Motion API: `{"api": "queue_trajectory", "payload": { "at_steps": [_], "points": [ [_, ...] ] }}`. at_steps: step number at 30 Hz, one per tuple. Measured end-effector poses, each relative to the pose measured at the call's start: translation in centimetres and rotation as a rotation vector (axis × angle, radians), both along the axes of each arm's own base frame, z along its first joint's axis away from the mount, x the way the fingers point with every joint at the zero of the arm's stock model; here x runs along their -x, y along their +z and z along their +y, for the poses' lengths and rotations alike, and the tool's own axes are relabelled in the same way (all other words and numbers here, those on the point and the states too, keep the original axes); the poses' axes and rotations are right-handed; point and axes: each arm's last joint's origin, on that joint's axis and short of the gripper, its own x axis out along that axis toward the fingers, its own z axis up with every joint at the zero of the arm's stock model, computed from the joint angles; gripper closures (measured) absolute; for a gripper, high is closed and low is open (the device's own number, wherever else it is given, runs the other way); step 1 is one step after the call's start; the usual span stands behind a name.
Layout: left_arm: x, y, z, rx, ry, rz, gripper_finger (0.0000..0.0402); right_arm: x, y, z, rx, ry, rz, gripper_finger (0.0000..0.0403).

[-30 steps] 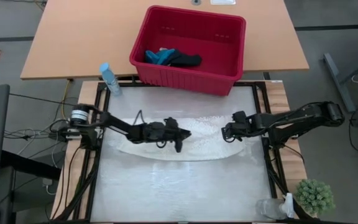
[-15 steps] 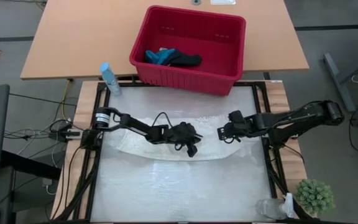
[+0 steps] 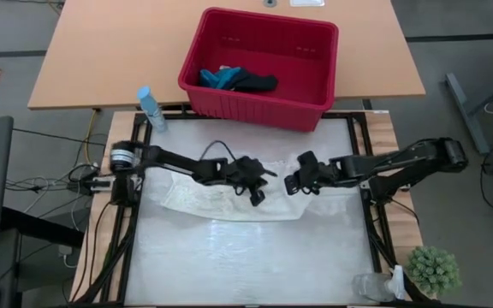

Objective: Fold Laundry from Bin
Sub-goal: Fold the white shirt

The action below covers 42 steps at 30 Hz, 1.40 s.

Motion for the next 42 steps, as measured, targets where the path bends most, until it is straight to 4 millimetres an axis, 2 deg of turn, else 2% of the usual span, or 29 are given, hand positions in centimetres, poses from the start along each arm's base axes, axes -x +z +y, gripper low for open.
{"api": "queue_trajectory", "payload": {
  "at_steps": [7,10,16,20,27,32,37,42],
  "points": [
    [4.5,5.8,-0.8,-0.159,0.079,0.155,0.0401,-2.4,-1.0,0.1,-0.003,0.067,-0.07,0.0373],
    [6.2,7.5,-1.4,-0.2,0.098,0.191,0.0401,-3.3,-1.3,0.0,0.003,0.089,-0.105,0.0373],
    [8.1,10.2,-2.6,-0.278,0.131,0.161,0.0401,-5.2,-1.0,-0.4,0.03,0.131,-0.155,0.0373],
    [8.8,10.9,-3.0,-0.295,0.143,0.153,0.0402,-6.8,-0.9,-0.5,0.061,0.154,-0.132,0.0373],
    [9.0,10.7,-3.5,-0.293,0.13,0.176,0.0402,-9.2,-4.1,-1.1,0.031,0.159,-0.023,0.0367],
    [9.1,10.4,-3.5,-0.282,0.134,0.191,0.0402,-10.7,-5.7,-1.3,0.058,0.213,0.027,0.0357],
    [9.3,10.3,-3.5,-0.285,0.134,0.208,0.0402,-12.0,-4.8,-1.1,0.098,0.356,0.014,0.032],
    [9.4,10.1,-3.5,-0.286,0.134,0.232,0.0402,-12.7,-2.0,-1.0,0.184,0.433,-0.051,0.0261]
  ]
}}
